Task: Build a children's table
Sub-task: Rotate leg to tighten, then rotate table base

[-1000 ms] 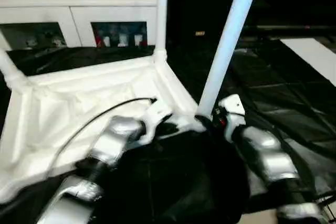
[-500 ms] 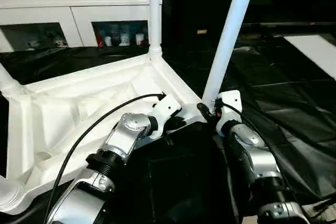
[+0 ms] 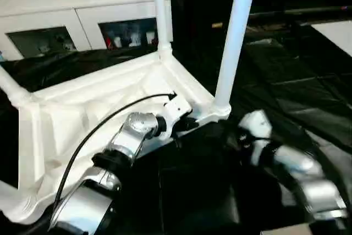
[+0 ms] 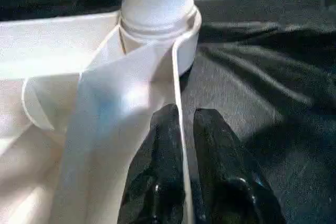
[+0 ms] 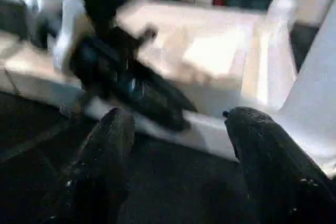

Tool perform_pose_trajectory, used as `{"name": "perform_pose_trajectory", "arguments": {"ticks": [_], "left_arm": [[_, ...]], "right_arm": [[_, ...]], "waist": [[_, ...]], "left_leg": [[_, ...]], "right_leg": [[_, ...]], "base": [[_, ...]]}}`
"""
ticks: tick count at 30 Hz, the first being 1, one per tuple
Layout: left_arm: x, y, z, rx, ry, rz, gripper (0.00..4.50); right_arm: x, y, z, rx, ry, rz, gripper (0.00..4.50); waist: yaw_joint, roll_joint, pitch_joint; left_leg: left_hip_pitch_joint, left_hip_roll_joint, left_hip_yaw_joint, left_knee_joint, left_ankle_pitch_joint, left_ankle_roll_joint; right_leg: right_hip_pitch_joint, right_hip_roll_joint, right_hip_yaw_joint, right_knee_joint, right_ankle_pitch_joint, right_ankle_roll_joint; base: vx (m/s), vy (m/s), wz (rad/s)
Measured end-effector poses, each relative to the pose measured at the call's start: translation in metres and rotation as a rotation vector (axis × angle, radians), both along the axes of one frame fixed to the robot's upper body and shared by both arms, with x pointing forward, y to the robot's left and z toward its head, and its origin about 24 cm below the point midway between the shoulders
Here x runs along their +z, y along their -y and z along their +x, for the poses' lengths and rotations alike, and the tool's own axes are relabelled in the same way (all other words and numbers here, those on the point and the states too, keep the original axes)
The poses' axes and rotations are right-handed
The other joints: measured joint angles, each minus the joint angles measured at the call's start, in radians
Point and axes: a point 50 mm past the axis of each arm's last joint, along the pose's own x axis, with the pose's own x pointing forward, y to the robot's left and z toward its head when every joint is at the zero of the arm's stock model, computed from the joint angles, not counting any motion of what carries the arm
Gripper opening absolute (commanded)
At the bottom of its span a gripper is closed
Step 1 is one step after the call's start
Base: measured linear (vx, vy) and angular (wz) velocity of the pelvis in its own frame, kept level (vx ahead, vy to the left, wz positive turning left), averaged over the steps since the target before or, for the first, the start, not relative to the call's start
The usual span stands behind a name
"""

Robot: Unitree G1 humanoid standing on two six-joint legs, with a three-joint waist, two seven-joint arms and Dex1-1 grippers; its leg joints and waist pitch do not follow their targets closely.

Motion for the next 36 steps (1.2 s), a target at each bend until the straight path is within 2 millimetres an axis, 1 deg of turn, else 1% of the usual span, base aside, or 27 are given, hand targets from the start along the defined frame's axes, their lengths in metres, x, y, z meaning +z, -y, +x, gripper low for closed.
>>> {"name": "perform_pose_trajectory", "arguments": {"ticks": [2,3,4,5,6,7,8,9,10,11,12,13,15,16,17,18,19,20,22,24,25,27,28,30,31,32,36], "left_arm": [[0.008,-0.004,0.000,-0.013,0.033,-0.006,0.96],[0.013,-0.006,0.000,-0.024,0.050,-0.009,0.96],[0.020,-0.009,-0.001,-0.033,0.072,-0.019,1.13],[0.026,-0.014,-0.003,-0.031,0.088,-0.034,1.27],[0.031,-0.020,-0.003,-0.020,0.092,-0.045,1.36],[0.039,-0.033,-0.006,0.003,0.104,-0.063,1.39],[0.045,-0.042,-0.008,0.019,0.112,-0.066,1.39],[0.052,-0.053,-0.009,0.034,0.124,-0.063,1.58],[0.061,-0.071,-0.014,0.056,0.138,-0.042,1.58],[0.066,-0.084,-0.017,0.069,0.141,-0.017,1.79],[0.071,-0.098,-0.021,0.090,0.143,0.007,1.79],[0.075,-0.114,-0.028,0.113,0.137,0.041,1.83],[0.075,-0.131,-0.040,0.132,0.110,0.079,1.96],[0.074,-0.140,-0.054,0.134,0.071,0.092,2.09],[0.072,-0.140,-0.065,0.111,0.037,0.087,2.19],[0.070,-0.135,-0.076,0.079,0.003,0.065,2.23],[0.068,-0.127,-0.089,0.035,-0.039,0.033,2.30],[0.066,-0.120,-0.094,0.004,-0.060,0.014,2.41],[0.063,-0.112,-0.104,-0.008,-0.083,0.007,2.62],[0.058,-0.104,-0.111,-0.013,-0.103,-0.001,2.69],[0.054,-0.101,-0.116,-0.006,-0.121,-0.003,2.82],[0.046,-0.095,-0.122,0.015,-0.153,-0.006,3.07],[0.039,-0.093,-0.126,0.037,-0.174,0.007,3.08],[0.029,-0.093,-0.131,0.080,-0.199,0.049,3.14],[0.025,-0.095,-0.133,0.100,-0.207,0.070,3.14],[0.020,-0.099,-0.135,0.133,-0.208,0.099,3.43],[0.007,-0.110,-0.138,0.224,-0.211,0.160,3.59]], "right_arm": [[0.006,-0.008,0.006,-0.004,0.007,0.046,3.05],[0.008,-0.009,0.007,0.000,0.010,0.058,3.05],[0.010,-0.011,0.008,0.010,0.010,0.065,3.05],[0.012,-0.013,0.008,0.025,0.010,0.070,3.05],[0.013,-0.015,0.008,0.039,0.008,0.072,3.05],[0.015,-0.020,0.009,0.061,0.009,0.075,3.05],[0.015,-0.023,0.009,0.070,0.009,0.078,3.05],[0.016,-0.027,0.010,0.074,0.012,0.085,3.05],[0.017,-0.034,0.014,0.073,0.012,0.101,3.05],[0.018,-0.038,0.018,0.062,0.016,0.113,3.05],[0.018,-0.042,0.022,0.049,0.019,0.115,3.05],[0.019,-0.046,0.027,0.024,0.021,0.118,3.05],[0.018,-0.048,0.031,-0.012,0.025,0.120,3.05],[0.017,-0.054,0.036,-0.032,0.020,0.132,3.05],[0.015,-0.058,0.038,-0.054,0.012,0.140,3.05],[0.012,-0.061,0.042,-0.075,-0.002,0.144,3.05],[0.010,-0.065,0.047,-0.106,-0.014,0.139,3.05],[0.009,-0.067,0.050,-0.120,-0.016,0.134,3.05],[0.012,-0.073,0.061,-0.165,-0.010,0.125,3.05],[0.013,-0.072,0.069,-0.210,-0.003,0.104,3.05],[0.012,-0.071,0.071,-0.231,-0.005,0.103,3.05],[0.009,-0.068,0.075,-0.271,-0.014,0.095,3.05],[0.006,-0.065,0.078,-0.302,-0.025,0.081,3.05],[0.003,-0.063,0.083,-0.339,-0.026,0.061,3.05],[0.003,-0.061,0.085,-0.357,-0.024,0.052,3.05],[0.003,-0.058,0.088,-0.380,-0.023,0.042,3.05],[0.000,-0.040,0.094,-0.436,-0.015,0.003,3.05]], "waist": [[-0.002,-0.011,0.005],[-0.003,-0.020,0.007],[0.001,-0.030,0.008],[0.000,-0.039,0.009],[0.000,-0.045,0.009],[-0.003,-0.051,0.010],[-0.004,-0.054,0.010],[-0.005,-0.057,0.011],[-0.009,-0.061,0.013],[-0.013,-0.063,0.014],[-0.016,-0.068,0.015],[-0.017,-0.074,0.015],[-0.016,-0.083,0.014],[-0.017,-0.091,0.015],[-0.018,-0.099,0.016],[-0.014,-0.107,0.017],[-0.008,-0.116,0.017],[0.000,-0.121,0.017],[0.003,-0.129,0.016],[0.005,-0.134,0.016],[0.006,-0.138,0.015],[0.004,-0.141,0.015],[0.002,-0.142,0.015],[0.002,-0.142,0.016],[0.004,-0.142,0.016],[0.007,-0.142,0.015],[0.023,-0.142,0.016]], "left_leg": [[-0.002,0.000,0.001,0.002,0.000,0.001],[-0.003,0.000,0.002,0.002,0.000,0.001],[-0.004,0.001,0.002,0.003,0.000,0.001],[-0.005,0.001,0.003,0.004,0.000,0.001],[-0.006,0.001,0.003,0.004,0.000,0.000],[-0.007,0.002,0.004,0.005,0.000,0.000],[-0.007,0.003,0.004,0.005,0.000,0.000],[-0.006,0.003,0.004,0.005,0.000,0.000],[-0.005,0.003,0.006,0.005,0.001,-0.001],[-0.004,0.003,0.006,0.005,0.001,-0.002],[-0.003,0.003,0.006,0.003,0.002,-0.004],[-0.002,0.003,0.007,0.002,0.002,-0.006],[-0.002,0.004,0.007,0.002,0.001,-0.010],[-0.002,0.004,0.008,0.002,0.001,-0.012],[-0.002,0.003,0.009,0.002,0.001,-0.012],[-0.002,0.003,0.009,0.002,0.001,-0.012],[-0.002,0.003,0.010,0.002,0.001,-0.012],[-0.002,0.003,0.010,0.002,0.002,-0.013],[0.000,0.004,0.012,0.002,0.003,-0.014],[0.002,0.004,0.014,0.002,0.004,-0.015],[0.003,0.004,0.014,0.002,0.004,-0.016],[0.004,0.004,0.015,0.002,0.005,-0.017],[0.005,0.004,0.015,0.003,0.006,-0.018],[0.005,0.004,0.015,0.002,0.006,-0.020],[0.005,0.005,0.014,0.002,0.007,-0.020],[0.005,0.006,0.014,0.002,0.007,-0.021],[0.004,0.006,0.015,0.004,0.007,-0.021]], "right_leg": [[-0.004,0.000,0.001,0.003,0.000,0.000],[-0.006,-0.001,0.002,0.004,0.000,0.000],[-0.008,-0.001,0.002,0.008,-0.002,-0.003],[-0.011,-0.001,0.003,0.011,-0.003,-0.004],[-0.013,0.000,0.002,0.012,-0.003,-0.004],[-0.015,0.000,0.003,0.014,-0.003,-0.004],[-0.015,0.000,0.003,0.015,-0.003,-0.004],[-0.016,0.000,0.003,0.016,-0.003,-0.004],[-0.016,0.001,0.004,0.018,-0.003,-0.004],[-0.017,0.001,0.004,0.019,-0.003,-0.004],[-0.016,0.001,0.004,0.020,-0.003,-0.004],[-0.016,0.001,0.005,0.020,-0.003,-0.004],[-0.016,0.001,0.004,0.020,-0.003,-0.004],[-0.016,0.000,0.005,0.020,-0.003,-0.004],[-0.016,0.000,0.005,0.020,-0.003,-0.004],[-0.016,0.000,0.005,0.019,-0.003,-0.005],[-0.016,0.000,0.005,0.019,-0.003,-0.005],[-0.016,0.000,0.006,0.019,-0.003,-0.005],[-0.015,0.000,0.007,0.021,-0.002,-0.006],[-0.013,0.000,0.009,0.022,-0.002,-0.005],[-0.013,0.000,0.009,0.023,-0.002,-0.005],[-0.014,0.000,0.011,0.026,-0.001,-0.005],[-0.014,0.000,0.011,0.027,-0.001,-0.004],[-0.016,0.001,0.011,0.029,-0.001,-0.004],[-0.016,0.001,0.011,0.030,-0.001,-0.004],[-0.016,0.001,0.011,0.031,-0.001,-0.003],[-0.015,0.001,0.011,0.032,0.000,-0.003]], "base": [[0.000,0.000,0.00],[0.000,0.000,0.00],[0.000,0.000,0.00],[0.000,0.000,0.00],[0.000,0.000,0.00],[0.000,0.000,0.00],[0.000,0.000,0.00],[0.000,0.000,0.00],[0.000,0.000,0.00],[0.000,0.000,0.00],[0.000,0.000,0.00],[0.000,0.000,0.00],[0.000,0.000,0.00],[0.000,0.000,0.00],[0.000,0.000,0.00],[0.000,0.000,0.00],[0.000,0.000,0.00],[0.000,0.000,0.00],[0.000,0.000,0.00],[0.000,0.000,0.00],[0.000,0.000,0.00],[0.000,0.000,0.00],[0.000,0.000,0.00],[0.000,0.000,0.00],[0.000,0.000,0.00],[0.000,0.000,0.00],[0.000,0.000,0.00]]}}
